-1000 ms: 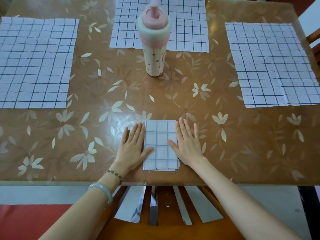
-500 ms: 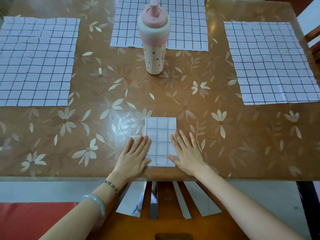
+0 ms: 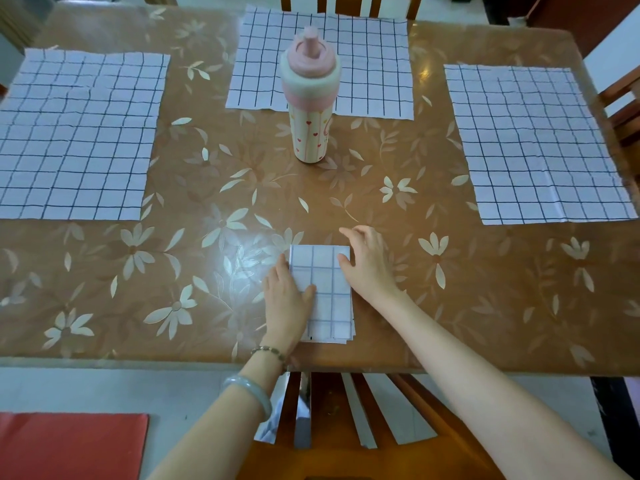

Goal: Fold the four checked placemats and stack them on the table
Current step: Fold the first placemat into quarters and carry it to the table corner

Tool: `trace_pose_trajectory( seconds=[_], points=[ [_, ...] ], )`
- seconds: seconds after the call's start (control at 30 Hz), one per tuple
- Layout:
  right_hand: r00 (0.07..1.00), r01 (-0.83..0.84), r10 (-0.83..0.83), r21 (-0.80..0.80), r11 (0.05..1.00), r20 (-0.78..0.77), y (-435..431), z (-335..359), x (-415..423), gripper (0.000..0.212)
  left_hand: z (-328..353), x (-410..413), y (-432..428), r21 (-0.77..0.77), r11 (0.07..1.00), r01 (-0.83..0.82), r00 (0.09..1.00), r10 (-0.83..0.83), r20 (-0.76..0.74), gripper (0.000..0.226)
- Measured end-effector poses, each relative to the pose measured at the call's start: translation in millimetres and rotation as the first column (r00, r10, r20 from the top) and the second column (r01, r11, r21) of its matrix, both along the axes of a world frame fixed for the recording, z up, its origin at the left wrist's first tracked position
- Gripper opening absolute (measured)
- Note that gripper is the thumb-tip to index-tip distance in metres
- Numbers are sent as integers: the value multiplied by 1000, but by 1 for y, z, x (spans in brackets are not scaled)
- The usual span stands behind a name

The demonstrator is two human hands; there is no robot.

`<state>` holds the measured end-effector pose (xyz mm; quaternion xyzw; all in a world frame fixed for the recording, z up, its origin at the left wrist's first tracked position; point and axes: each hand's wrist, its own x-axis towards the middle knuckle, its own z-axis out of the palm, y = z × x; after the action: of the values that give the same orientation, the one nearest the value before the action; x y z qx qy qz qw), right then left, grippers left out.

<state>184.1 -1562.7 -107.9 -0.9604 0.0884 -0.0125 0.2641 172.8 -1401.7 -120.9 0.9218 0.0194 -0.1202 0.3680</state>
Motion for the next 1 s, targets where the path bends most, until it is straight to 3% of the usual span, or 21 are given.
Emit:
trace_pose_trajectory(
  seconds=[0.1, 0.2, 0.4, 0.57, 0.73, 0.8, 0.9, 1.0],
  points=[
    [1000, -7, 7, 8, 1000, -10, -2, 0, -1, 47, 0, 8, -8, -34, 995, -90, 994, 88, -64, 74],
    [996, 4, 5, 99, 995, -90, -7, -3, -4, 54, 4, 12, -9, -198, 968, -152, 977, 117, -181, 56],
    [941, -67, 171, 335, 940, -292, -22, 20, 10, 74, 17, 17, 8, -399, 915, 52, 958, -158, -237, 26],
    [836, -109, 333, 464, 879, -435, -28, 55, 22, 18, 42, 22, 31, -423, 891, 165, 904, -308, -295, 28],
    [858, -51, 315, 544, 838, -406, -17, 86, 17, 5, 69, 17, 62, -480, 870, 112, 797, -367, -479, 24],
    [875, 7, 272, 572, 820, -400, -17, 92, 14, 4, 71, 6, 77, -463, 884, 64, 790, -328, -517, 25],
    [894, 105, 186, 595, 797, -407, -15, 94, 11, 5, 73, -12, 93, -427, 895, -128, 866, -108, -487, 26],
    [901, 169, 146, 640, 750, -408, -3, 102, 13, 6, 82, -27, 104, -552, 735, -394, 873, 112, -475, 24]
  ],
)
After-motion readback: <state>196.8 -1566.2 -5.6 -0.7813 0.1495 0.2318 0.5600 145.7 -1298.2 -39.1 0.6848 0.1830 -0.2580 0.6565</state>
